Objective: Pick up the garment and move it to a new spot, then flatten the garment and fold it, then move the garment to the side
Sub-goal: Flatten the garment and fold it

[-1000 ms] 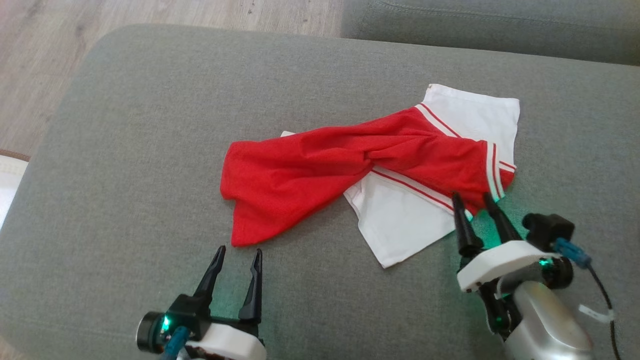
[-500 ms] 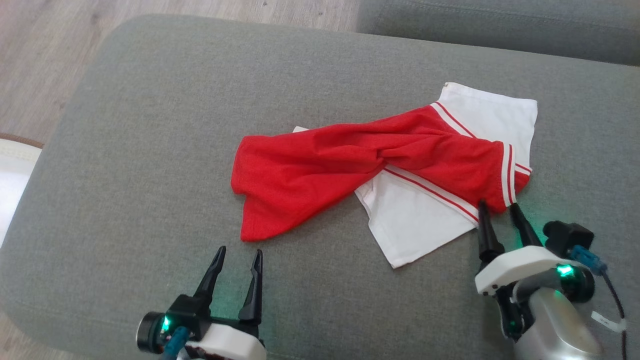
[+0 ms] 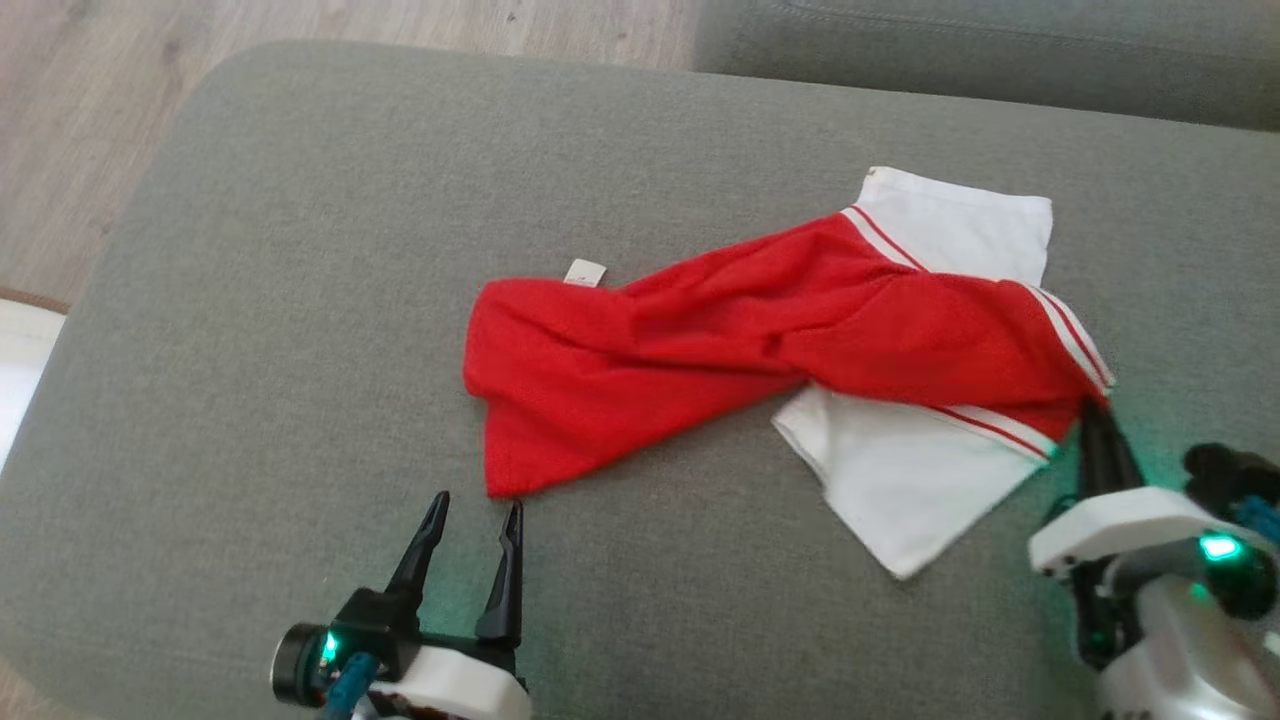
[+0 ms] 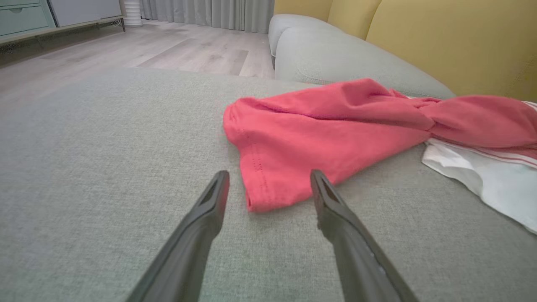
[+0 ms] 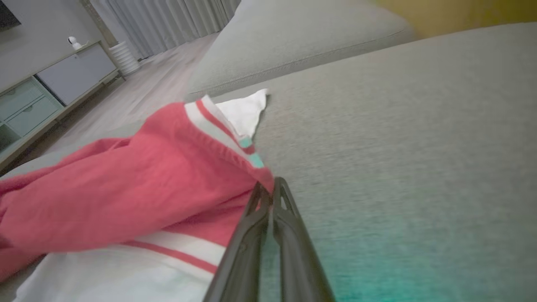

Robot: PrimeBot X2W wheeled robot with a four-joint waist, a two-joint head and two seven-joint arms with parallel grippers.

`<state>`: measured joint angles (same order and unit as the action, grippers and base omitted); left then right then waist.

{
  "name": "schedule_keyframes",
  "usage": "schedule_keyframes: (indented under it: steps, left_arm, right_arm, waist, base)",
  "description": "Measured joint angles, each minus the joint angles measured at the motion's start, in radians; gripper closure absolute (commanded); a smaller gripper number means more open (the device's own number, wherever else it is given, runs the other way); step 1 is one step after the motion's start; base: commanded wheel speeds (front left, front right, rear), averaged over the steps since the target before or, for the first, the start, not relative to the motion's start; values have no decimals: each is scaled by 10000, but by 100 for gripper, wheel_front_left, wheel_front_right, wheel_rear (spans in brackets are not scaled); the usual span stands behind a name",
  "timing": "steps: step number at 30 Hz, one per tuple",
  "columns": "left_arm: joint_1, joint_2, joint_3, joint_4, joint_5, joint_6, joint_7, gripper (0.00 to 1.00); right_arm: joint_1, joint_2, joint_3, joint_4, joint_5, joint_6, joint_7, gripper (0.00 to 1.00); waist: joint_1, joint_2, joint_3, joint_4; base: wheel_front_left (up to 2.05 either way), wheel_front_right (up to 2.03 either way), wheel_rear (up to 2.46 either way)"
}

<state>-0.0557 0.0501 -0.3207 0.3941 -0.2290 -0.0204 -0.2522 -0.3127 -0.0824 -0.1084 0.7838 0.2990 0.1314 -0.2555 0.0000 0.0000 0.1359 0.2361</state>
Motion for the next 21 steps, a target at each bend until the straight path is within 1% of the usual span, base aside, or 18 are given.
schedule_keyframes:
  steps: [5, 6, 7, 8, 11, 13, 17, 21]
  left_arm:
    - [3, 0, 17, -44, 0, -2, 0, 0]
    - [2, 0, 29, -44, 0, -6, 0, 0]
    - [1, 0, 27, -44, 0, -38, 0, 0]
    - [0, 0, 27, -44, 0, -75, 0, 0]
    - [-36, 0, 35, -15, -10, -159, 0, 0]
    - [-150, 0, 40, 100, -155, -251, 0, 0]
    - [-695, -4, 50, 614, -510, -516, 0, 0]
    - [-1202, -13, 98, 1360, -997, -754, 0, 0]
  right_arm:
    - [79, -520, -360, -17, -65, 0, 0, 100]
    - [82, -708, -462, 19, -297, 0, 0, 100]
    - [77, -777, -499, 79, -387, 0, 2, 35]
    - [67, -796, -543, 81, -445, 0, 0, 0]
    - [-57, -746, -564, -111, -575, 0, 0, 0]
    - [-154, -562, -548, -387, -606, 0, 2, 0]
    - [-130, -171, -353, -872, -625, 0, 0, 0]
    - [-31, -10, -134, -1344, -616, 0, 0, 0]
  waist:
    - [0, 0, -148, -202]
    - [0, 0, -191, -296]
    - [0, 0, -208, -343]
    - [0, 0, -218, -391]
    - [0, 0, -212, -544]
    - [0, 0, -182, -644]
    - [0, 0, -78, -824]
    - [0, 0, 74, -1007]
  base:
    - [0, 0, 0]
    - [0, 0, 0]
    - [0, 0, 0]
    - [0, 0, 0]
    - [0, 0, 0]
    - [0, 0, 0]
    - [0, 0, 0]
    - [0, 0, 0]
